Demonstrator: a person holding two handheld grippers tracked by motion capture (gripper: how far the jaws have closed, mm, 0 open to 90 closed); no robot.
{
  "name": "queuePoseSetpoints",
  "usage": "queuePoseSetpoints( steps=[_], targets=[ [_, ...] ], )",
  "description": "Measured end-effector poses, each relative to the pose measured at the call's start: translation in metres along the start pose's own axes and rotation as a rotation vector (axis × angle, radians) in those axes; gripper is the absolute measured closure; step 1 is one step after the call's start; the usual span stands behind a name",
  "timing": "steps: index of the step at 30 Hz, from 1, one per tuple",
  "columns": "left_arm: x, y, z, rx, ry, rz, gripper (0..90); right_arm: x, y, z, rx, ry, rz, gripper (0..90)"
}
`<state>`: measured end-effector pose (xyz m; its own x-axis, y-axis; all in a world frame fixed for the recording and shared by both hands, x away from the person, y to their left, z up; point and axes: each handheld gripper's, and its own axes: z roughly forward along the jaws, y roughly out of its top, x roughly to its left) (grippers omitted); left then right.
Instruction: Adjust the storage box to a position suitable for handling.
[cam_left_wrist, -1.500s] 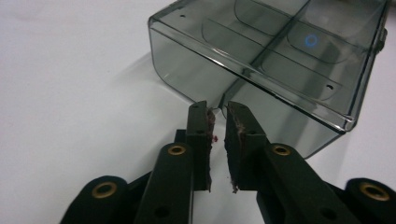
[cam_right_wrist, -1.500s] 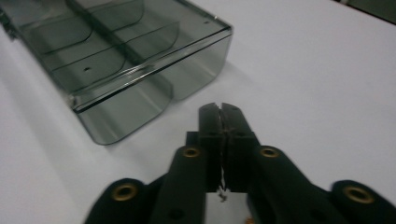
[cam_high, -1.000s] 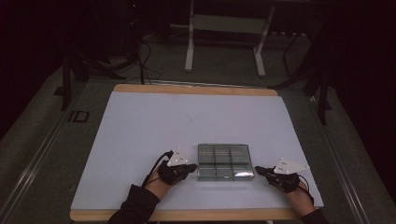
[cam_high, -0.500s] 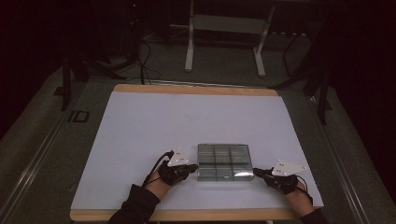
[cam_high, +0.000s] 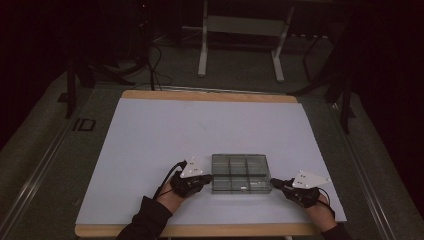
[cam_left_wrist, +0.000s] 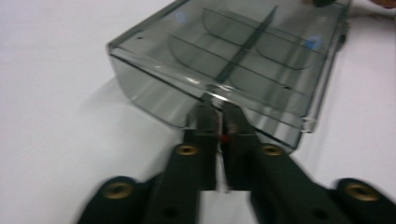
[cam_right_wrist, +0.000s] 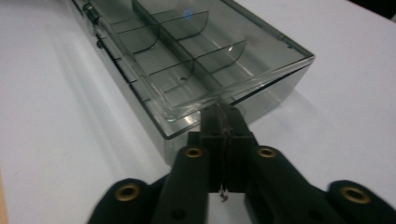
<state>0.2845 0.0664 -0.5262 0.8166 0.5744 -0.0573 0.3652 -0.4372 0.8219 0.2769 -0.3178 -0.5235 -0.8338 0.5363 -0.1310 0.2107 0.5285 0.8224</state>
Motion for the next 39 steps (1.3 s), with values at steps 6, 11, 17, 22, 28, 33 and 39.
queuePoseSetpoints(
  steps=[6,11,17,22,28,33,39],
  targets=[
    [0.004,0.004,0.000,-0.024,0.018,-0.007,69.1,-0.006,0.003,-0.001,-0.029,-0.020,0.021,75.0],
    [0.007,0.008,0.000,-0.040,0.031,0.001,62.4,-0.010,0.008,0.000,-0.040,-0.032,0.017,70.9],
    [0.009,0.016,-0.003,-0.056,0.052,0.033,59.0,-0.015,0.015,0.004,-0.050,-0.039,0.015,67.9],
    [0.009,0.020,-0.002,-0.059,0.046,0.049,59.0,-0.018,0.021,0.006,-0.057,-0.048,0.010,65.3],
    [0.010,0.025,-0.002,-0.073,0.039,0.060,59.2,-0.020,0.026,0.008,-0.069,-0.041,-0.001,66.9],
    [0.010,0.028,-0.002,-0.078,0.032,0.073,60.4,-0.021,0.031,0.010,-0.073,-0.044,-0.008,67.1],
    [0.010,0.033,-0.001,-0.087,0.041,0.092,61.7,-0.023,0.035,0.011,-0.076,-0.052,-0.005,68.5]
  ],
)
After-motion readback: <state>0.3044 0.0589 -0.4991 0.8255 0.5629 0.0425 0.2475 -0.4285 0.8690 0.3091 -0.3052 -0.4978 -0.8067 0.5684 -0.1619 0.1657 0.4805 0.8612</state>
